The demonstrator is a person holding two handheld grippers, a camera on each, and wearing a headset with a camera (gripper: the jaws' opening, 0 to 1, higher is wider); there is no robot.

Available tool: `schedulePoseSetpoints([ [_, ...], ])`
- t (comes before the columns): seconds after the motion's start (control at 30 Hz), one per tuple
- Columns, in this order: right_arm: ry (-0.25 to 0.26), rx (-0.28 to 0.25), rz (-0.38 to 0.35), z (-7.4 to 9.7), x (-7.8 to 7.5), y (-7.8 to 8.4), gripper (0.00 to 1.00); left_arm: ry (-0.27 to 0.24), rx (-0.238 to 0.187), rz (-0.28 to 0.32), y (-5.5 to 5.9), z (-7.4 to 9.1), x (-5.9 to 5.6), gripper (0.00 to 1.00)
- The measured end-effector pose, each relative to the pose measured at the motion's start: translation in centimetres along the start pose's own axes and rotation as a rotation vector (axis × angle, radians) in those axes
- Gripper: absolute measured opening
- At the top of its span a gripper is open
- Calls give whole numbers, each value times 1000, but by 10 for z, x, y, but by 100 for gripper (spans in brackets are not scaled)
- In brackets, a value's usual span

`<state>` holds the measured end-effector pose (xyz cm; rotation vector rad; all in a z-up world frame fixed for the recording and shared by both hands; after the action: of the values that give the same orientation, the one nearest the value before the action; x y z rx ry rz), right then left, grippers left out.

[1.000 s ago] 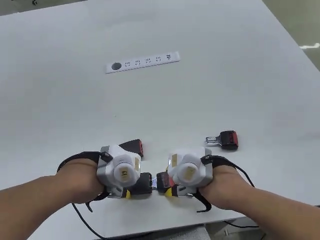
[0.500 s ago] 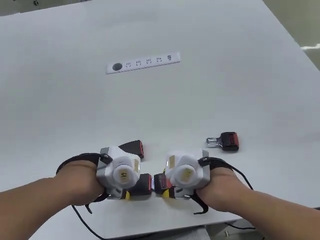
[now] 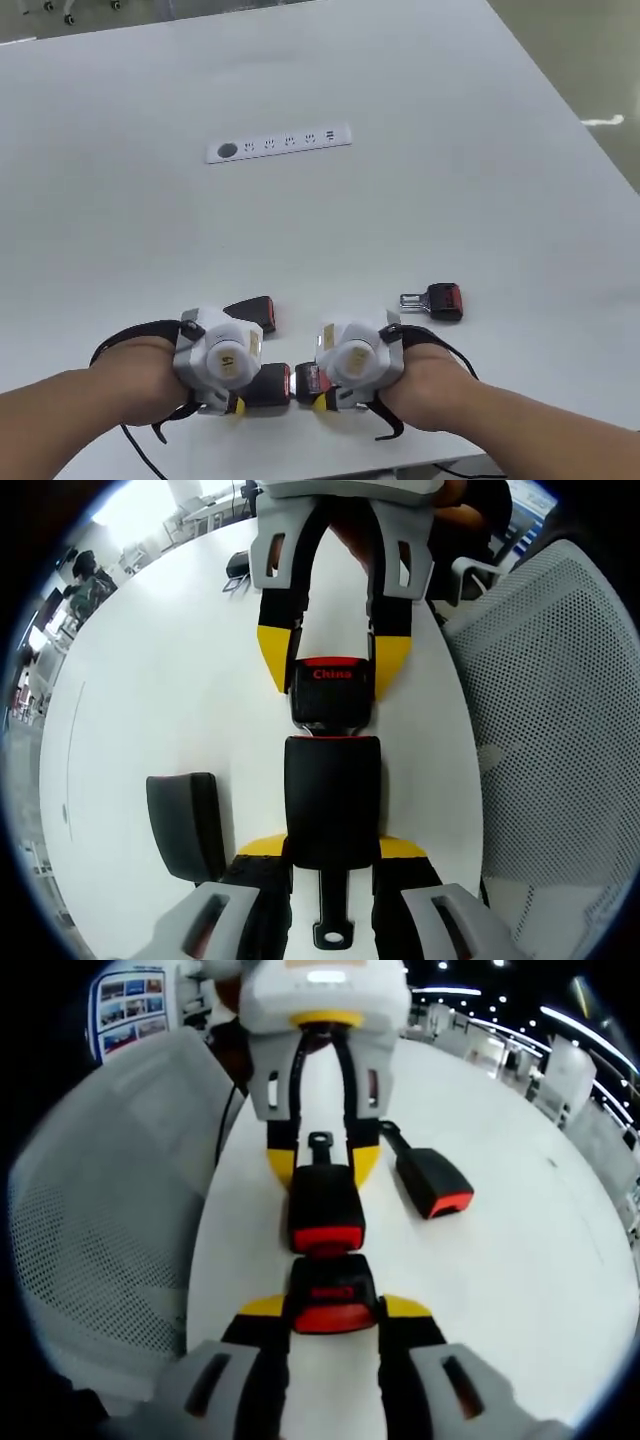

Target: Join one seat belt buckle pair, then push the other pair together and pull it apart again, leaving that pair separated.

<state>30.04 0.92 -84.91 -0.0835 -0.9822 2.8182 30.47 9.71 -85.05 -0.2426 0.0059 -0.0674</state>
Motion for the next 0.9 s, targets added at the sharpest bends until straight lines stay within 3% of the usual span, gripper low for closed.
schedulePoseSetpoints([
  [0.27, 0, -9, -13, 1, 1, -1, 33, -7, 4, 7, -1, 0, -1, 31],
  [0.4, -7, 42, 26, -1, 0, -3, 33, -10, 29, -7, -2, 0, -2, 31],
  [0.7, 2, 37, 19, 0, -1, -2, 34, -9, 19, -2, -1, 1, -1, 32],
  [0.9, 12, 42, 25, 0, -2, -2, 35, -8, 40, 6, -1, 0, 1, 33],
])
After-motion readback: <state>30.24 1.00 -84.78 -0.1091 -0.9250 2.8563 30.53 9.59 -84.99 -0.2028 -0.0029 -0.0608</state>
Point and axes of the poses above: the centre of the closed fingertips' face, and the gripper's own axes: z roughly backward along the fingers, x roughly to its left, y roughly out of its underside, the point moved 1 cm from there along z, roughly backward along the fingers, and after that the axes turned 2 degrees about -z, right-handed, at the moved point
